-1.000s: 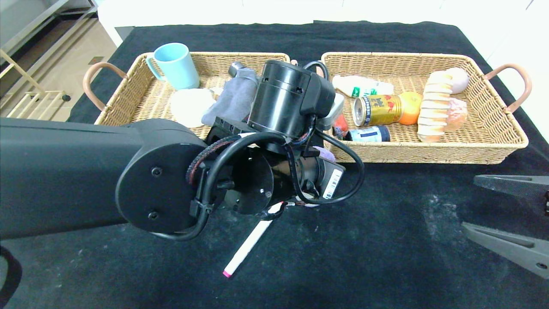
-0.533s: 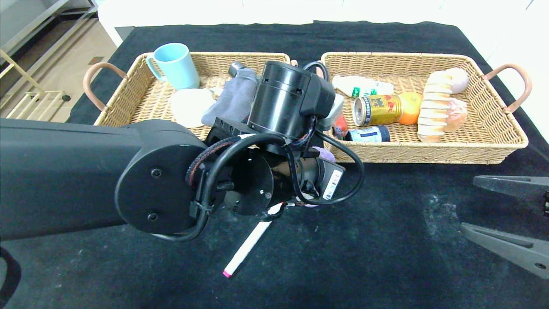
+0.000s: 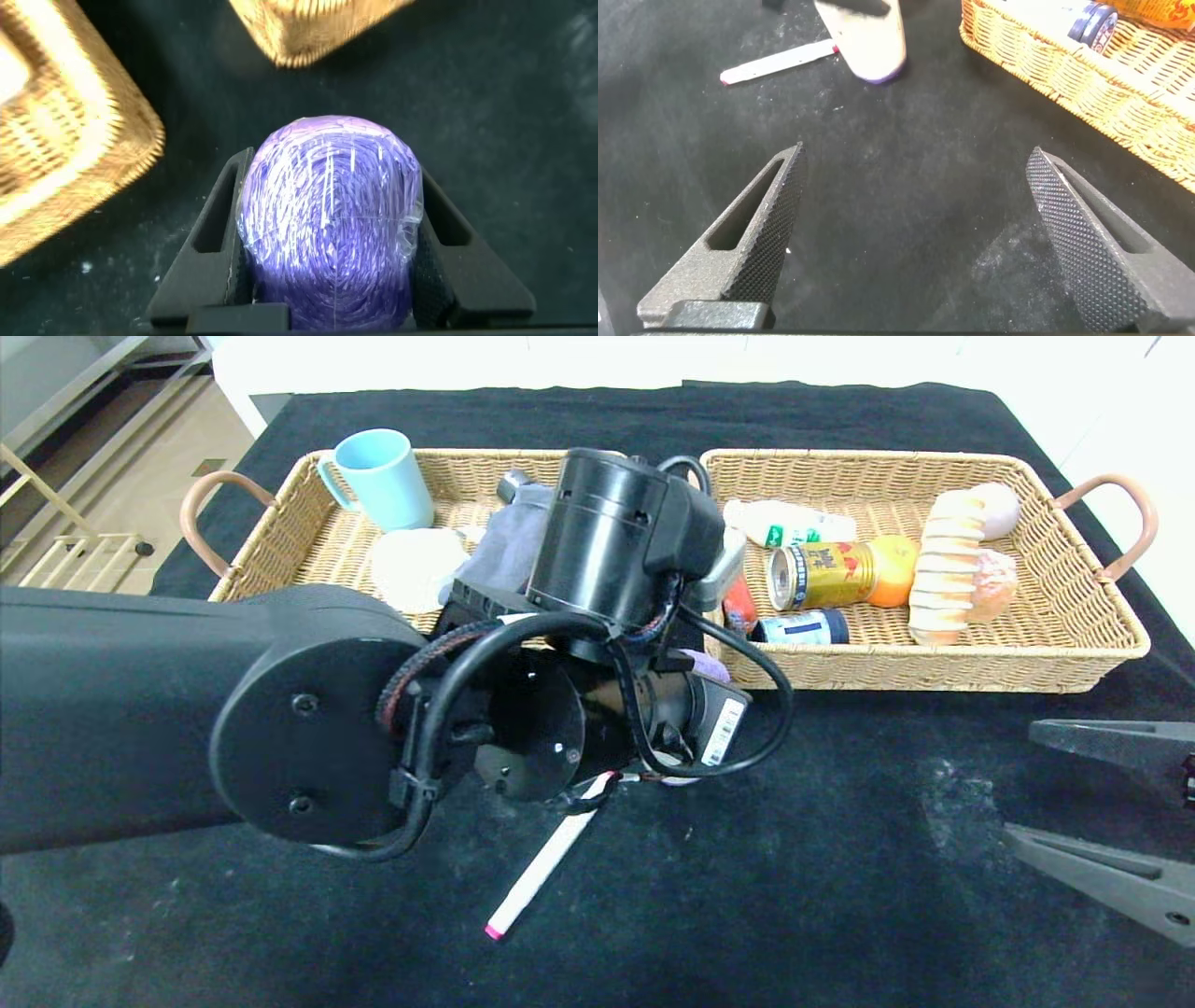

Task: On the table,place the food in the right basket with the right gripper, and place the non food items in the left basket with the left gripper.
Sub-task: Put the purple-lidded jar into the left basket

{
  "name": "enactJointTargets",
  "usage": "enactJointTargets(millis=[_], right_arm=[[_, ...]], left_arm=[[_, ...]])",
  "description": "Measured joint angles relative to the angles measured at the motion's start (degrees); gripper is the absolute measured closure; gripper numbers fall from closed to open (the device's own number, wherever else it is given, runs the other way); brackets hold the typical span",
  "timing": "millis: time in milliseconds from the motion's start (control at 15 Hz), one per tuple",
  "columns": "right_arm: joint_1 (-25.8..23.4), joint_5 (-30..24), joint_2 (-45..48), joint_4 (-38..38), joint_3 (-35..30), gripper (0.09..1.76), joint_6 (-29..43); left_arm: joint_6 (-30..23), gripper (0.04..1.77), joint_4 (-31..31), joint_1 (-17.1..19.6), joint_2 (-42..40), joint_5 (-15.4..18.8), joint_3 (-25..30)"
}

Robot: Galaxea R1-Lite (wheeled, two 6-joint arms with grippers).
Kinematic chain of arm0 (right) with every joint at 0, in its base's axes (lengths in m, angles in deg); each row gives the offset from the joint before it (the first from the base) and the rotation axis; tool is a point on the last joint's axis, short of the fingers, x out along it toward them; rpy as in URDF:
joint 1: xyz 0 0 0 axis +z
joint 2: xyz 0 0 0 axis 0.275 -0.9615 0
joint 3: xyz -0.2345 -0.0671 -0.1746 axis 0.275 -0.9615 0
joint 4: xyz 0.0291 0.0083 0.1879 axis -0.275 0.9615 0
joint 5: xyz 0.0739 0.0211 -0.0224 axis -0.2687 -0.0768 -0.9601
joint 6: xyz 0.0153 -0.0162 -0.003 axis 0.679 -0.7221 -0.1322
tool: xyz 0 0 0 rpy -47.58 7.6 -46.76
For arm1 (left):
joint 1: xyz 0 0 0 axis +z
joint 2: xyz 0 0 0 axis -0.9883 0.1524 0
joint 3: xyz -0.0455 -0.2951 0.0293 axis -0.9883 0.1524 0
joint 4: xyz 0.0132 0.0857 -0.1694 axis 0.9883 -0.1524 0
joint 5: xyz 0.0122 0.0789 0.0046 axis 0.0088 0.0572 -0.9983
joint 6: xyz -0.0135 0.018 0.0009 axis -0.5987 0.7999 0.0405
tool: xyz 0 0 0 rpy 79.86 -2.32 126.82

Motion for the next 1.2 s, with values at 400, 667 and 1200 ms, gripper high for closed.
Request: enactJointTargets(millis=[400, 667, 1200], right_arm=[[0.3, 0.0, -0.1, 0.1, -0.3, 0.14, -0.1], [0.4, 0.0, -0.2, 0.1, -0.3, 0.14, -0.1], [0.5, 0.0, -0.3, 0.1, -0.4, 0.14, -0.2]], left_arm=[[-1.4, 0.92, 0.1, 0.0, -5.1, 0.1, 0.0], [-3.5, 0.92, 0.1, 0.5, -7.8, 0.8, -0.2], [-4.9, 0.93, 0.4, 7.1, -11.3, 2.0, -3.4]])
